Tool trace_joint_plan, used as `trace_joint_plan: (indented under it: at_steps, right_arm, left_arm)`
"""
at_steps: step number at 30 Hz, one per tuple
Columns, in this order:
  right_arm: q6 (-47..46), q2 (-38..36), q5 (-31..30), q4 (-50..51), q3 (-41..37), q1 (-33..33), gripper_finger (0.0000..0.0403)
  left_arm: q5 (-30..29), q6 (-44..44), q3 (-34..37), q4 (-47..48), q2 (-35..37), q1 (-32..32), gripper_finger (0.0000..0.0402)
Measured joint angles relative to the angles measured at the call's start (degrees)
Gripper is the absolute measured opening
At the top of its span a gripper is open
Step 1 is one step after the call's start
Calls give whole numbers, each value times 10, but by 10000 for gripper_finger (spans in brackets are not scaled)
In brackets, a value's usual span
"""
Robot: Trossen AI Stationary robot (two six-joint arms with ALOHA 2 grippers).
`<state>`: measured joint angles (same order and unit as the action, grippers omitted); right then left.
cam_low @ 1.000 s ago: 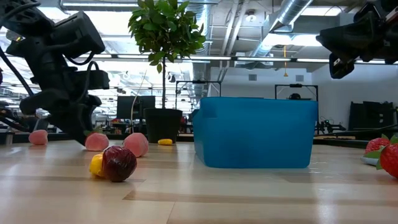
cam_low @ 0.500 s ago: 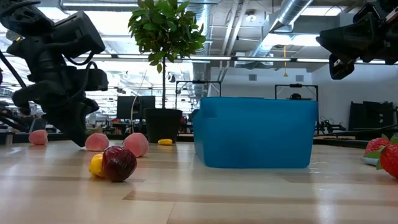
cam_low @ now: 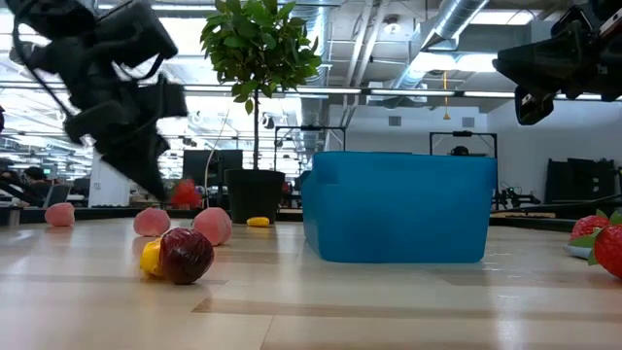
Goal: Pick and placing Produce into tupperware
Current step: Put the left strawberry into the blue bin
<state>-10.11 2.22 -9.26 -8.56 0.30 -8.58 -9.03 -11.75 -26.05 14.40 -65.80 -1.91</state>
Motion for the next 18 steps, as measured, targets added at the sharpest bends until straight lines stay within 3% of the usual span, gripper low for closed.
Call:
trace_joint_plan:
  at_steps: [11, 18]
  right_arm:
    - [0, 0, 0, 0, 0, 0, 83]
    - [0, 0, -1, 0, 0, 0, 83]
  left_arm:
    - [-114, 114, -89, -34, 0, -1, 0]
    - [-189, 258, -110, -103, 0, -26, 0]
